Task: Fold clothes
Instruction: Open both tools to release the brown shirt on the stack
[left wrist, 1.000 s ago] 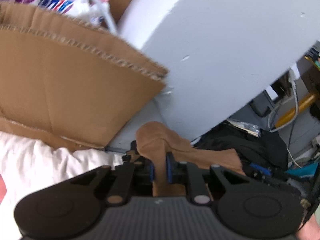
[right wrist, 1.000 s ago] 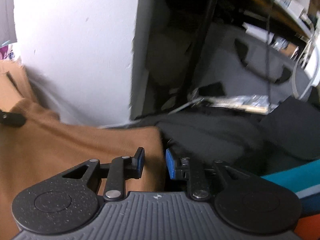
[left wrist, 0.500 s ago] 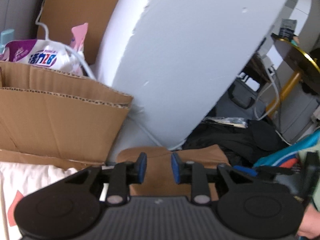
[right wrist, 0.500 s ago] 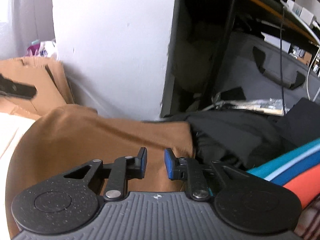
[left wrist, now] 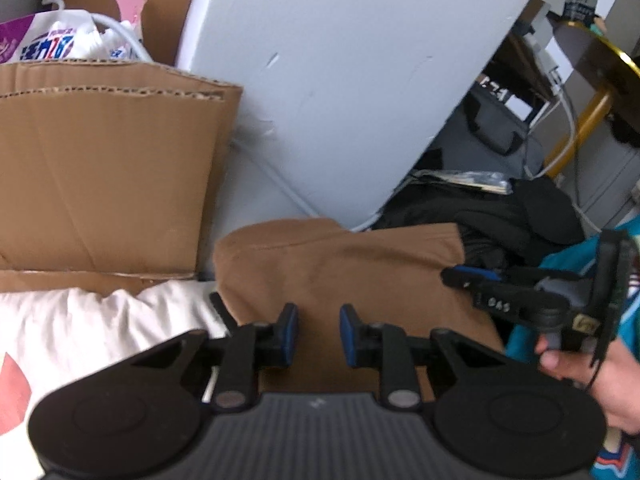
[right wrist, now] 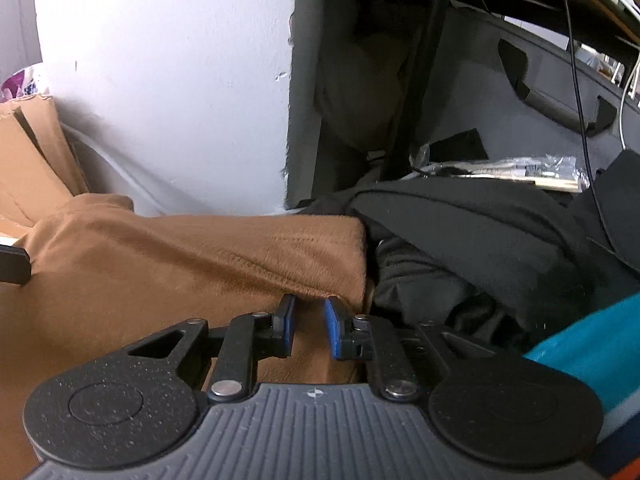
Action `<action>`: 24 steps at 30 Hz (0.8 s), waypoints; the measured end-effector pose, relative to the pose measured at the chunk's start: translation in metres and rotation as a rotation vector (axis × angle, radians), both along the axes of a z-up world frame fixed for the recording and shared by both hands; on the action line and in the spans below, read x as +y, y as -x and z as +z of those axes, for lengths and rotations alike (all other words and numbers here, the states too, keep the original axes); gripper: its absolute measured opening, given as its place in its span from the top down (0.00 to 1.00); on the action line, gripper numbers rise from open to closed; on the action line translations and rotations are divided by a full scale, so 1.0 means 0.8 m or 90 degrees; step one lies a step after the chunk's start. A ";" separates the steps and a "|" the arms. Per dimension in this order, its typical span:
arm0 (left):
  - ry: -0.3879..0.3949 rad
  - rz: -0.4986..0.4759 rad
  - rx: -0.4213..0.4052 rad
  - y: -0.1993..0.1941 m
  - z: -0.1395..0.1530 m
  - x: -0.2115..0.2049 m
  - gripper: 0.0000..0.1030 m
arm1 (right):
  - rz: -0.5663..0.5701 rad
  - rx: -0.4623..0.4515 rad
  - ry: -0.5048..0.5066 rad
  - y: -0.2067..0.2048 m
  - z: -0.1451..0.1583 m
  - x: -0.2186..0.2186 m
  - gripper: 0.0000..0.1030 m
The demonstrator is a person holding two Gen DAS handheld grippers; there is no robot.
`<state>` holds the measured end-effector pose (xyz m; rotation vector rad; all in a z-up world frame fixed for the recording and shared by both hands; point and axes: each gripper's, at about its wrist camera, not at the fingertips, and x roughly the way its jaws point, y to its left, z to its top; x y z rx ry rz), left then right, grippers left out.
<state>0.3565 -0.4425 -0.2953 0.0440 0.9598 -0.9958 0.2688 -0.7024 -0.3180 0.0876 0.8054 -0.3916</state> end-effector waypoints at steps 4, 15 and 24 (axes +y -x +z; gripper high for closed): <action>0.007 0.009 -0.008 -0.009 0.010 0.000 0.77 | -0.003 -0.035 0.014 -0.002 0.015 0.000 0.79; 0.029 -0.029 -0.022 0.025 0.041 0.022 0.77 | 0.036 -0.075 -0.014 0.032 0.048 0.024 0.79; 0.018 -0.024 -0.039 0.068 0.036 0.053 0.63 | 0.075 -0.030 0.005 0.097 0.020 0.056 0.79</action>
